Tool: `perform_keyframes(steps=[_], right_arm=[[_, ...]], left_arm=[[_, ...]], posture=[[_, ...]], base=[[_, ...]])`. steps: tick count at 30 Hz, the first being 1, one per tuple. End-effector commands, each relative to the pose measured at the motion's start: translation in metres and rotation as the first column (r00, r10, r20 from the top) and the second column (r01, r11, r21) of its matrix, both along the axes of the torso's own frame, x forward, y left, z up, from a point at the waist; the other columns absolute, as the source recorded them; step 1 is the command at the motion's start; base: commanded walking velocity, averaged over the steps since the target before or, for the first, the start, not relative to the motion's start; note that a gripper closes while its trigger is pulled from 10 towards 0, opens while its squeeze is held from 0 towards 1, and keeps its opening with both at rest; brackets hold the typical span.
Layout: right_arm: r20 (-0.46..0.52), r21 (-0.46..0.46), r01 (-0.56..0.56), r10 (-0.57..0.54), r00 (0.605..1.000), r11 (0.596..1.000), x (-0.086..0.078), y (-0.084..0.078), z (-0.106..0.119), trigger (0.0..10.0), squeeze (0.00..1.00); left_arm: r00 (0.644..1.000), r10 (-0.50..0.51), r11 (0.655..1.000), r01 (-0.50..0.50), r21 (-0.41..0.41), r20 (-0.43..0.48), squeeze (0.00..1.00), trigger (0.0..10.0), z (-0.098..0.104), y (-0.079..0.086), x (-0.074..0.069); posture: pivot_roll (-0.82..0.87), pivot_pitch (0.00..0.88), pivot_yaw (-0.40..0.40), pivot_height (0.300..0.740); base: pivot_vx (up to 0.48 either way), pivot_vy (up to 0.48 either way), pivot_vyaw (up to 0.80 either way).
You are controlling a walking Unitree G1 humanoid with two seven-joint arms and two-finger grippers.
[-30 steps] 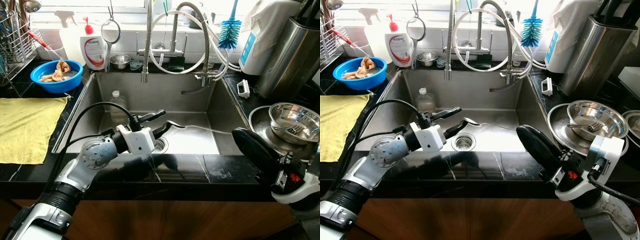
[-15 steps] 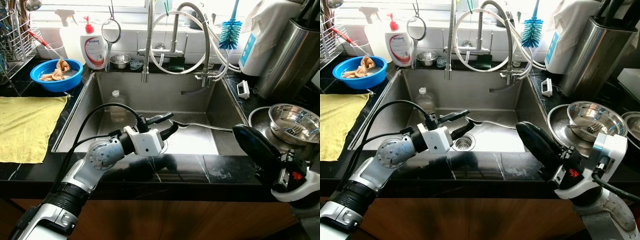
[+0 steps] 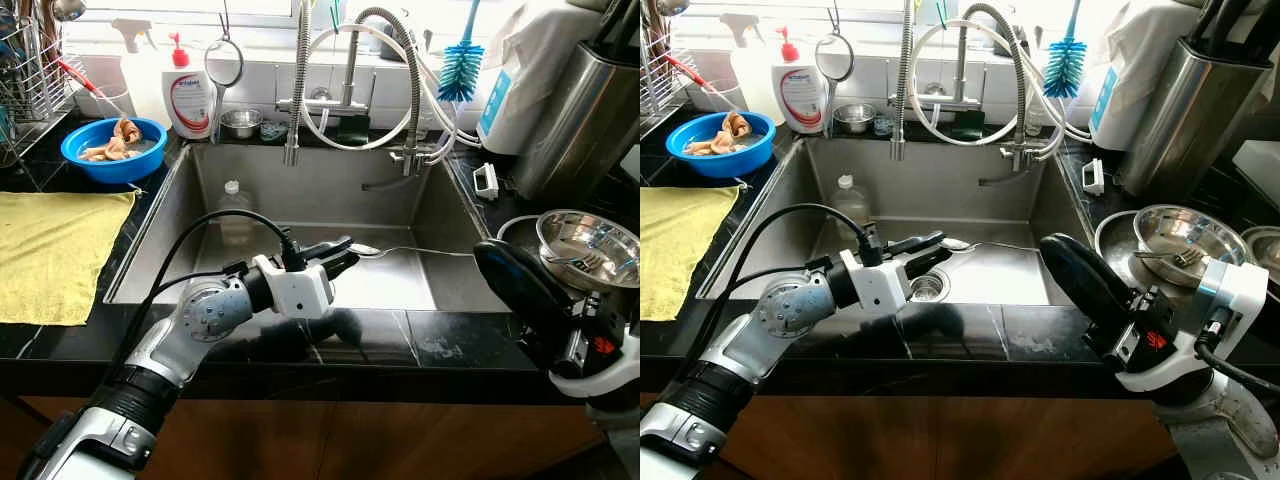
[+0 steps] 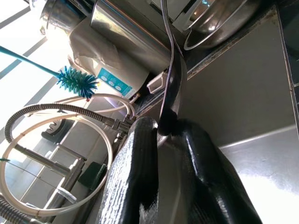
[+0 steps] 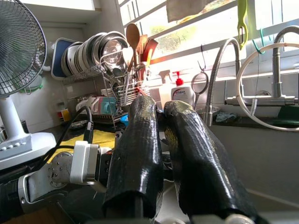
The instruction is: Kitchen organization
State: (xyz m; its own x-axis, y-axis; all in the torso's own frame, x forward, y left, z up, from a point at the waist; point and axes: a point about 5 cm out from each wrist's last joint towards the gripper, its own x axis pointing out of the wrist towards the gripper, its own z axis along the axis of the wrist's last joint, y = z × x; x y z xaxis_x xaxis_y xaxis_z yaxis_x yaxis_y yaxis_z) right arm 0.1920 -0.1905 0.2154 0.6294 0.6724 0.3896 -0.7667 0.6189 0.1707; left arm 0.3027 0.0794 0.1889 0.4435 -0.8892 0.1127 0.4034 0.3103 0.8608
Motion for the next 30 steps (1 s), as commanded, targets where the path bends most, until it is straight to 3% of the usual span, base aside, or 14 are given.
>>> perform_keyframes(steps=[1, 21, 26, 30], right_arm=[[-0.036, 0.008, -0.046, 0.047, 0.998, 0.999, 0.000, 0.005, -0.005, 10.0, 0.00], [-0.042, 0.006, -0.051, 0.051, 0.998, 0.999, 0.000, 0.007, -0.009, 10.0, 0.00], [-0.044, 0.001, -0.049, 0.049, 0.998, 0.999, 0.000, 0.007, -0.009, 10.0, 0.00], [-0.043, -0.008, -0.037, 0.036, 0.998, 0.999, 0.001, 0.006, -0.010, 10.0, 0.00]], left_arm=[[0.999, 0.005, 1.000, -0.004, -0.030, 0.033, 0.00, 0.0, 0.009, -0.003, -0.001], [0.993, 0.110, 0.994, -0.111, 0.012, 0.048, 0.00, 0.0, 0.007, 0.007, 0.010], [0.977, 0.205, 0.978, -0.206, 0.016, 0.064, 0.00, 0.0, 0.008, 0.014, 0.020], [0.940, 0.332, 0.943, -0.331, -0.016, 0.078, 0.00, 0.0, 0.014, 0.025, 0.031]], posture=[[0.02, 0.000, -0.067, 0.719], [0.03, 0.000, -0.062, 0.719], [0.03, 0.000, -0.062, 0.719], [0.03, 0.000, -0.062, 0.719]], base=[[0.000, 0.000, 0.00], [0.000, 0.000, 0.00], [0.000, 0.000, 0.00], [0.000, 0.000, 0.00]])
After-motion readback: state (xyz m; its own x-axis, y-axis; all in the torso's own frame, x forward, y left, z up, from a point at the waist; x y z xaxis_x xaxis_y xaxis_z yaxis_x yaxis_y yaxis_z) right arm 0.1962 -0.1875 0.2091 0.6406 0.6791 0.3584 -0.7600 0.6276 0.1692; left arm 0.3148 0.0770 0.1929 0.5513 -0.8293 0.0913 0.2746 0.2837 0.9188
